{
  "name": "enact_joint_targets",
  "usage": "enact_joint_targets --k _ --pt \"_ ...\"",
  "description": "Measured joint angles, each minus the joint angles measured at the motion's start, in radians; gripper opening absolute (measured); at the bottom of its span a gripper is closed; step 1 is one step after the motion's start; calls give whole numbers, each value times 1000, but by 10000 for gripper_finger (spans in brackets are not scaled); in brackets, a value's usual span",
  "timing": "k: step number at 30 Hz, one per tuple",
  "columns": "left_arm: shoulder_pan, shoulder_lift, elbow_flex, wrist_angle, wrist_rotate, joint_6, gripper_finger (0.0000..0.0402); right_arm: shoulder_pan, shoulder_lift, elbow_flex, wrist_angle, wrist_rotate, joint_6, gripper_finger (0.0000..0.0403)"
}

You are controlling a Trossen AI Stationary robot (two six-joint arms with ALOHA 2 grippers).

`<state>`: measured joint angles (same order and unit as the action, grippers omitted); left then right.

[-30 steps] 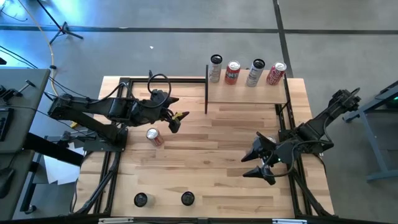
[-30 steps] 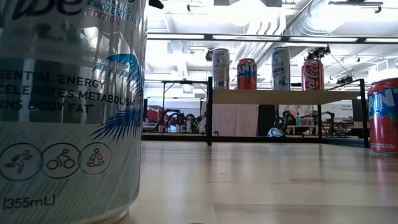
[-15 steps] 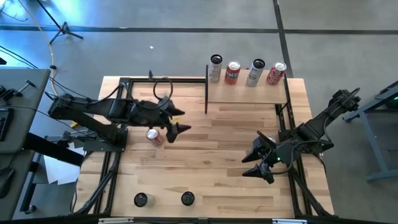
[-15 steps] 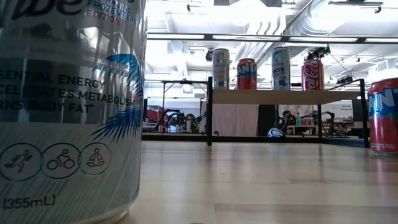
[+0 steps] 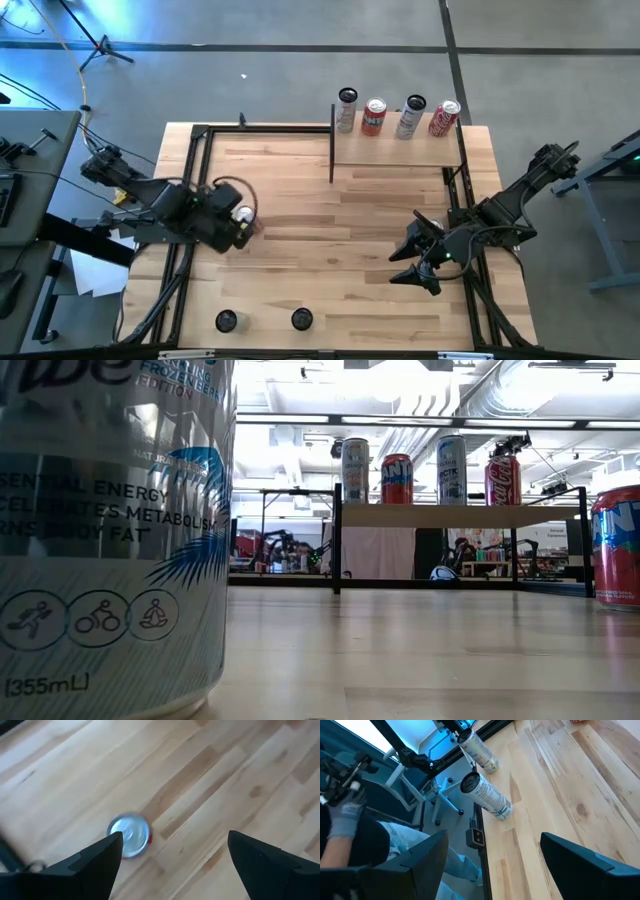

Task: Place canned beverage on shelf
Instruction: Put the red white soda can on the shelf aligned with the other red white soda can

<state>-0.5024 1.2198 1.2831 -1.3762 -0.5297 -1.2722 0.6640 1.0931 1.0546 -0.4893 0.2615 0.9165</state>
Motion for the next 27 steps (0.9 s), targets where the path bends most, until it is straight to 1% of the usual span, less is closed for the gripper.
enact_joint_targets --k 4,8,11,13,17,22,27 --pt "-90 1 0 -122 -12 -226 337 0 0 0 0 0 0 304" --pt "-145 6 -23 -106 -11 -352 337 0 0 0 0 0 0 304" --pt "-164 7 -93 -62 13 -419 337 0 0 0 -1 0 0 304" --pt "-161 7 -151 -5 28 -436 337 0 0 0 -1 0 0 304" --pt "-120 8 -237 90 24 -396 337 0 0 0 -1 0 0 304" --pt "-80 7 -271 114 10 -425 337 0 0 0 -3 0 0 304" --pt "-85 9 -297 179 11 -472 337 0 0 0 -3 0 0 304"
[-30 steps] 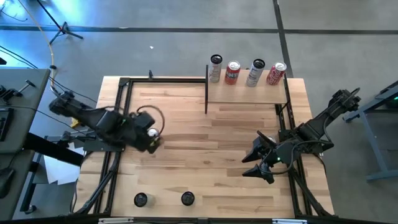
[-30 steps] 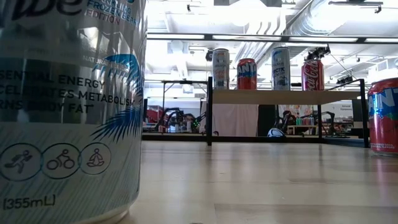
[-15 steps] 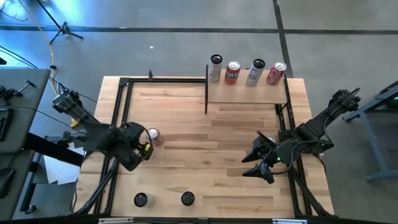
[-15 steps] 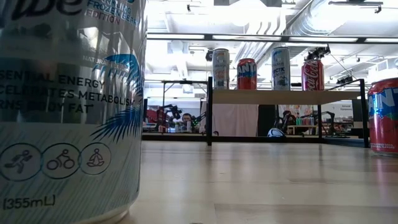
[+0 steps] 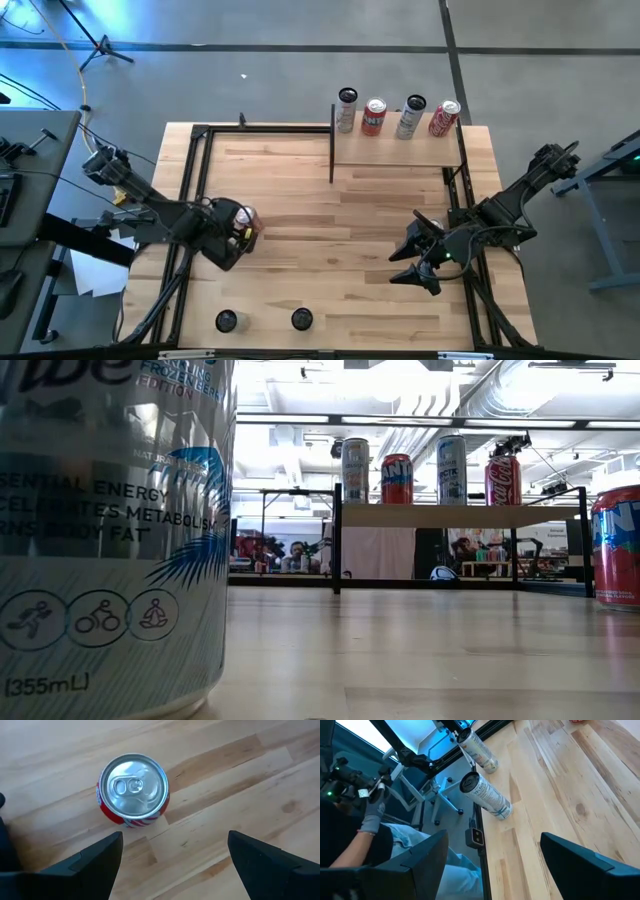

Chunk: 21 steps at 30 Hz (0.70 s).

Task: Place canned beverage on shelf
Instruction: Put the red white soda can on the shelf aligned with the other red white soda can

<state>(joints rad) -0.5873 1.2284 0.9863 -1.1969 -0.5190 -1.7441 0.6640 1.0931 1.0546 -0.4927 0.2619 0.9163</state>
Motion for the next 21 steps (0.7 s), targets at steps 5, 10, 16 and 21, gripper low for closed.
enact_joint_targets --k 5,10,16,21 --pt "5 16 0 -45 -72 -8 337 0 0 0 0 0 0 304" --pt "27 19 0 -104 -169 25 337 0 0 0 0 0 0 304" --pt "56 18 0 -111 -155 22 337 0 0 0 0 0 0 304" --pt "85 19 0 -112 -34 -33 337 0 0 0 0 0 0 304"
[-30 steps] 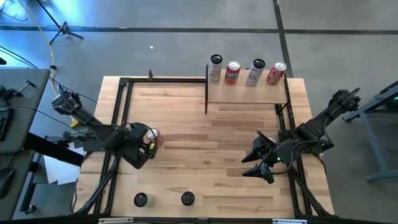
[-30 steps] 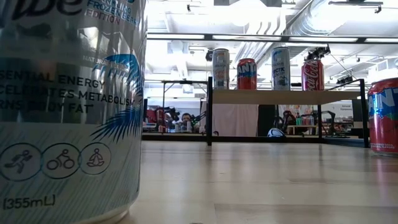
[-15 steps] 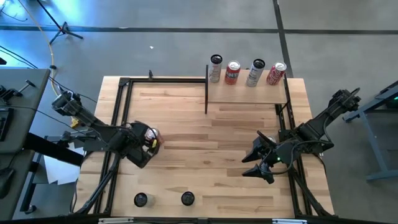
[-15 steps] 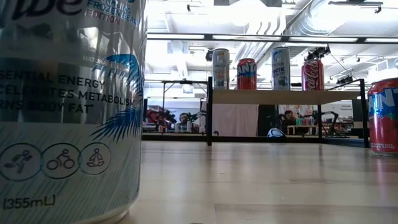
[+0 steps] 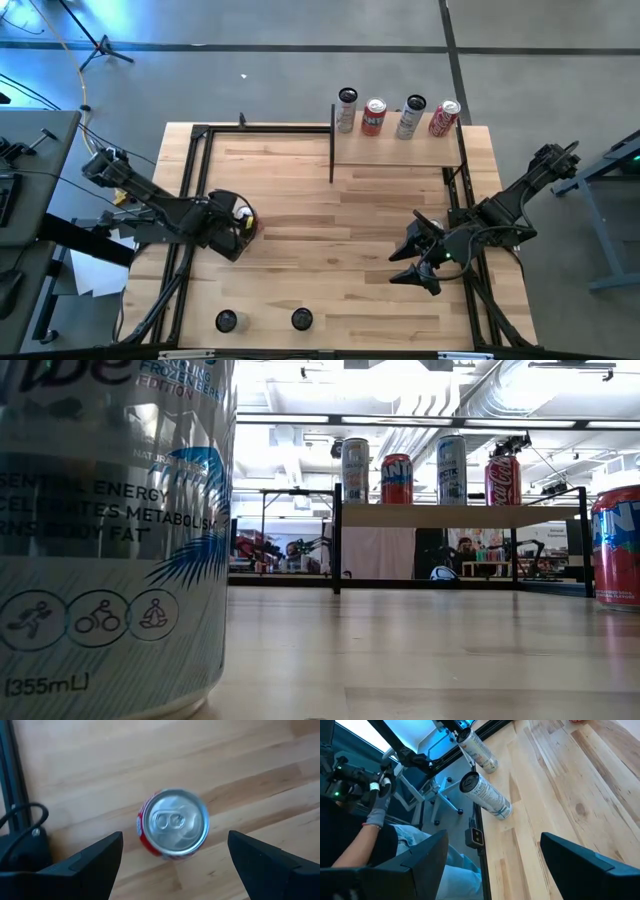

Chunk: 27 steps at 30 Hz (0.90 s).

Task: Place canned beverage on shelf
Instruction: Put the red white soda can on the shelf aligned with the other red white soda can

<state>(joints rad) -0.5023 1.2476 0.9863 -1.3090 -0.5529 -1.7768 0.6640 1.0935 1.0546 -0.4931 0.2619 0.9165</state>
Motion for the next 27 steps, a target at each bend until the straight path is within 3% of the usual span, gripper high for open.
enact_joint_targets --k 6,12,18,27 --pt "49 5 0 10 46 69 337 0 0 0 0 0 0 304" --pt "104 5 -53 125 88 143 337 0 0 0 0 0 0 304" --pt "123 5 -122 227 74 139 337 0 0 0 0 0 0 304" --pt "130 5 -133 236 73 140 337 0 0 0 0 0 0 304"
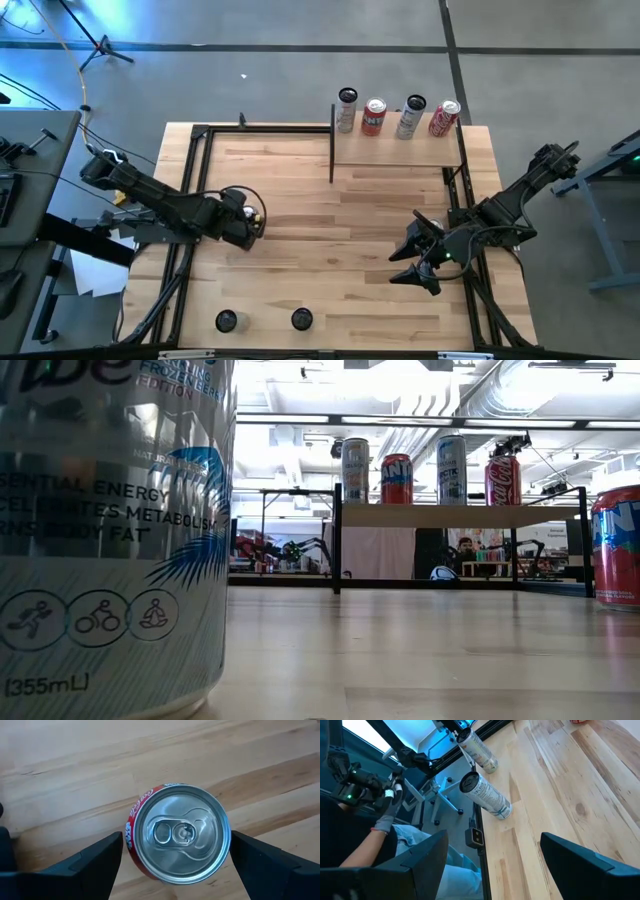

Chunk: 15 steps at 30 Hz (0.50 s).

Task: Place canned beverage on shelf
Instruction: Put the red white soda can on the shelf aligned with the other red white soda can

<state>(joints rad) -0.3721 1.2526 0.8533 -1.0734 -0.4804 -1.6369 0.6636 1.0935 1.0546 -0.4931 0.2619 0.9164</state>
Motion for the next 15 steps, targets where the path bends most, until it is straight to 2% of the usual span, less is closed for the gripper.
enact_joint_targets --k 15 --pt "0 0 -19 33 -29 -25 337 0 0 0 0 0 0 304"
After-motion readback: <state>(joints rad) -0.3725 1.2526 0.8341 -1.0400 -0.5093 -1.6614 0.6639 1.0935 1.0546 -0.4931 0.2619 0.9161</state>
